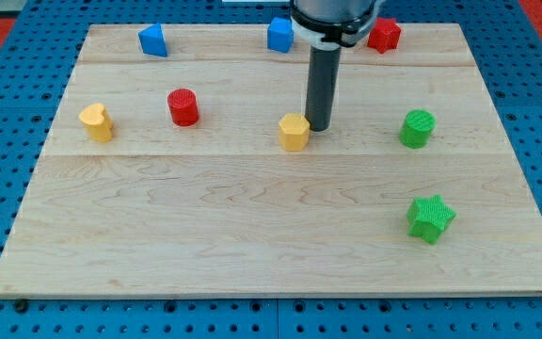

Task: Move red circle parallel to the yellow hexagon

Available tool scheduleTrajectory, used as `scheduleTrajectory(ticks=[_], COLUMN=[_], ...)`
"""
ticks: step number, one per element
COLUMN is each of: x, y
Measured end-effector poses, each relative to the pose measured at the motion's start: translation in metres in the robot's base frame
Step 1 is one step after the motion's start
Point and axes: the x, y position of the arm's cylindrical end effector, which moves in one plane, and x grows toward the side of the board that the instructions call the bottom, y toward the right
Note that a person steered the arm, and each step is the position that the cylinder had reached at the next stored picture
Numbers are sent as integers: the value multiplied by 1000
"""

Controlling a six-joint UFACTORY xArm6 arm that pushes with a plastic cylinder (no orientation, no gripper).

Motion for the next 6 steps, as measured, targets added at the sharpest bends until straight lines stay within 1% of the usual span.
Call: scheduleTrajectory(ticks=[1,2,6], x=[-3,21,16], y=[-34,-66,-67])
